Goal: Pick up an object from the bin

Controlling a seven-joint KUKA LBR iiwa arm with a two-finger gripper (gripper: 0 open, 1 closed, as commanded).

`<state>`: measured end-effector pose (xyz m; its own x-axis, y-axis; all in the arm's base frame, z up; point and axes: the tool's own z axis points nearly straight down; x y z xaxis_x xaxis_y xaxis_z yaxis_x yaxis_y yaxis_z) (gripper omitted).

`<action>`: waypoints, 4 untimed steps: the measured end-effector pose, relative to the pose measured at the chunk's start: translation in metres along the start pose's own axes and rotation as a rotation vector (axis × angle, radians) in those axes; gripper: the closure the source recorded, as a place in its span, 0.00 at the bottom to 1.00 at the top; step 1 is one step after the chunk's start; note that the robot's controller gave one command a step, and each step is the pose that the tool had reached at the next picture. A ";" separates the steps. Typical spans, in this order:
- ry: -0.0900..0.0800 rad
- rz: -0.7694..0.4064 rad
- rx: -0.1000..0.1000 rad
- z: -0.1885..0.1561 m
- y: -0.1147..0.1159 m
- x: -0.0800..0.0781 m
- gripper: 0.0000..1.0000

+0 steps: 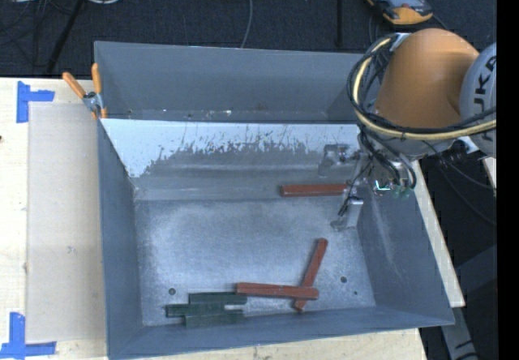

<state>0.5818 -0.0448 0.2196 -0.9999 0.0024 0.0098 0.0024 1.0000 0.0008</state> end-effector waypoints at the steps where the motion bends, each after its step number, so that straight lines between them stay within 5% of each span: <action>1: -0.009 -0.001 0.001 -0.005 0.000 -0.001 0.00; 2: -0.012 -0.094 0.001 0.032 -0.001 0.017 0.00; 3: -0.011 -0.252 0.002 0.098 0.004 0.063 0.00; 4: -0.002 -0.288 -0.001 0.119 0.003 0.074 0.00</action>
Offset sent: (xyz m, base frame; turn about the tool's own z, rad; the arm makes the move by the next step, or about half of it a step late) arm -0.0666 -0.0036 -0.1302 -0.3234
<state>0.5065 -0.0419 0.1016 -0.9595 -0.2815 0.0067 -0.2815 0.9596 0.0042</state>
